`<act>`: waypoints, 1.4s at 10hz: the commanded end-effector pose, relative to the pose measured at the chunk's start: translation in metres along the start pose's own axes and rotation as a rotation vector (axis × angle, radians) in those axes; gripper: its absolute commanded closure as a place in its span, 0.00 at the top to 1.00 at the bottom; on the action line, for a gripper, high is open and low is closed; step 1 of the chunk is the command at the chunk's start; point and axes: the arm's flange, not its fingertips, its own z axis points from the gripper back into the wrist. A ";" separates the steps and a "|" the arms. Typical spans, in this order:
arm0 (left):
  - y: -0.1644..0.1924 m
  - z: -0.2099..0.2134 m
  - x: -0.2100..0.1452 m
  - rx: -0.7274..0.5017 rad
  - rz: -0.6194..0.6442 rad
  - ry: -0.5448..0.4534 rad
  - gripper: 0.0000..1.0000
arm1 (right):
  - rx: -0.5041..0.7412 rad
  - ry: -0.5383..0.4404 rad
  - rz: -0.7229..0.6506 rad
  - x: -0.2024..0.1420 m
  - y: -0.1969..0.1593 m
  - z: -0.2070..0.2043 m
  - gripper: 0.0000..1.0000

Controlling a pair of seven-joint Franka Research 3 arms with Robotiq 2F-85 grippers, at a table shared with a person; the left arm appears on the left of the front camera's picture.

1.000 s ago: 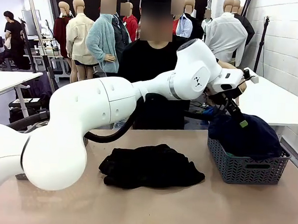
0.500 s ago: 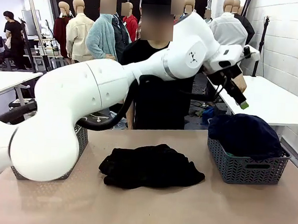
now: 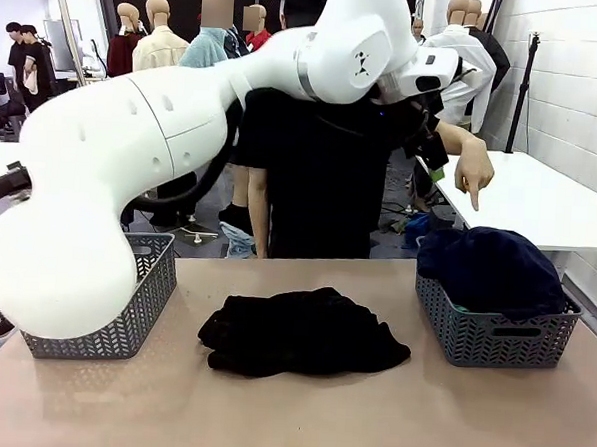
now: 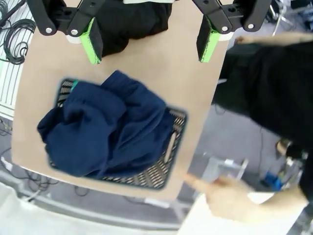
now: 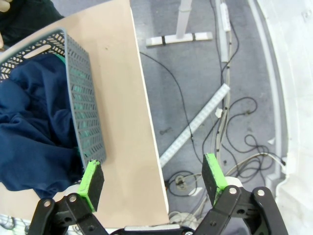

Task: Sort the tops and bottoms.
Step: Sort the clothes according to human instructions, then lift clothes from the center of the table with your right hand.

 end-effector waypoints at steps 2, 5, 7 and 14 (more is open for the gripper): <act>-0.054 0.029 -0.113 0.081 0.111 0.014 1.00 | -0.015 0.008 0.007 0.000 0.000 0.000 1.00; 0.004 0.010 -0.002 0.040 0.051 0.030 1.00 | -0.015 0.008 0.007 0.000 0.000 0.000 1.00; 0.004 0.010 -0.002 0.040 0.051 0.030 1.00 | -0.015 0.008 0.007 0.000 0.000 0.000 1.00; 0.021 0.025 -0.014 0.124 0.098 0.027 1.00 | -0.015 0.008 0.007 0.000 0.000 0.000 1.00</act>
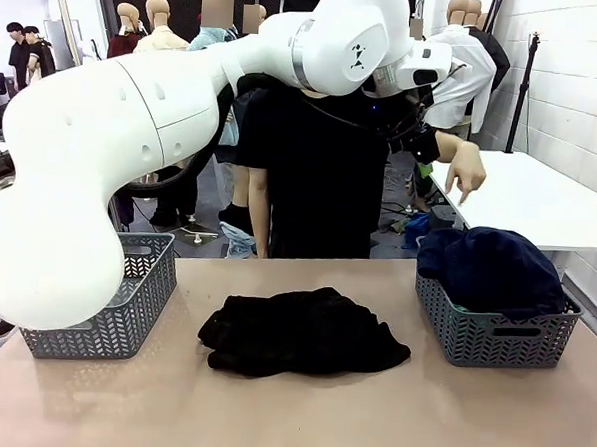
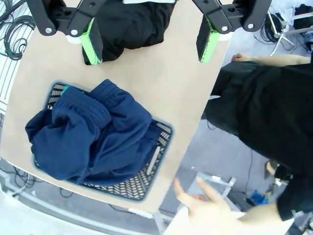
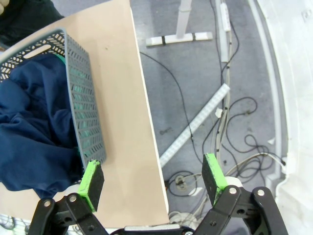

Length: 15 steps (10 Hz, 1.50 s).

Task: Sort the tops and bottoms.
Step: Lift clothes from the center of the table with your right hand.

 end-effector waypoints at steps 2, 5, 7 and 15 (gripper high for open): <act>0.066 0.073 -0.056 0.335 0.202 -0.033 1.00 | -0.015 0.008 0.007 0.000 0.000 0.000 1.00; 0.100 0.146 -0.154 0.577 0.543 -0.040 1.00 | -0.015 0.008 0.007 0.000 0.000 0.000 1.00; 0.095 0.174 -0.236 0.685 0.761 0.014 1.00 | -0.015 0.008 0.007 0.000 0.000 0.000 1.00; 0.091 0.170 -0.414 0.211 0.931 -0.159 1.00 | -0.015 0.008 0.007 0.000 0.000 0.000 1.00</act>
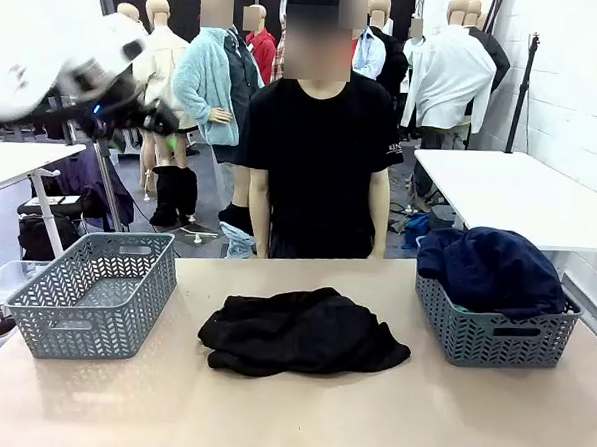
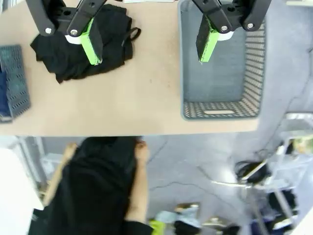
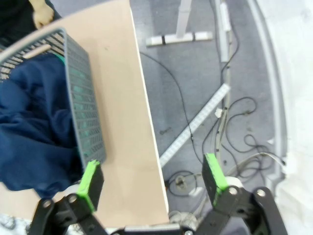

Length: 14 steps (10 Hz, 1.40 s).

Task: Sort the tops and bottoms.
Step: Lift clothes from the center of the table with your right hand.

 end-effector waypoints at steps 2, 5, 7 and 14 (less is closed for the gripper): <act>-0.024 0.007 0.034 0.097 0.014 0.016 1.00 | -0.015 0.008 0.007 0.000 0.000 0.000 1.00; -0.024 0.007 0.034 0.097 0.014 0.016 1.00 | -0.015 0.008 0.007 0.000 0.000 0.000 1.00; -0.024 0.007 0.034 0.097 0.014 0.016 1.00 | -0.029 -0.024 0.075 0.010 0.019 0.016 1.00; -0.024 0.007 0.034 0.097 0.014 0.016 1.00 | -0.013 -0.123 1.149 0.020 0.280 0.128 1.00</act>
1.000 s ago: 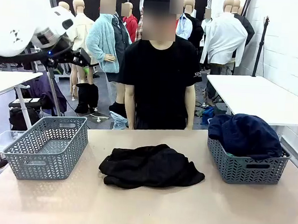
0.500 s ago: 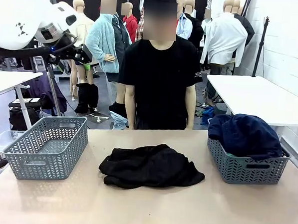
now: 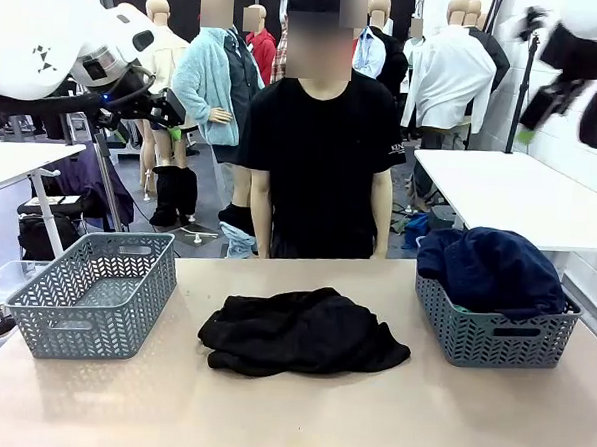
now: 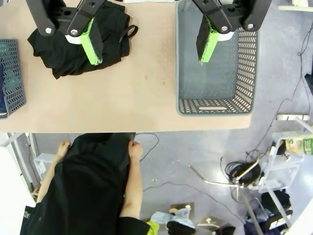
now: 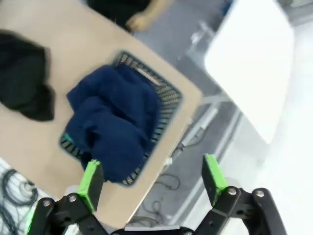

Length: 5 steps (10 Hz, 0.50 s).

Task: Sort the tops and bottoms.
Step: Lift clothes from the center of the table with your right hand.

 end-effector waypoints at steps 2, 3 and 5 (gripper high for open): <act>-0.001 0.000 0.000 0.015 0.021 0.001 1.00 | 0.195 0.033 0.511 0.043 0.048 -0.029 1.00; -0.001 0.000 0.000 0.015 0.021 0.001 1.00 | 0.271 0.053 0.604 0.059 0.068 -0.048 1.00; -0.001 0.000 0.000 0.015 0.021 0.001 1.00 | 0.355 0.085 0.541 0.078 0.094 -0.094 1.00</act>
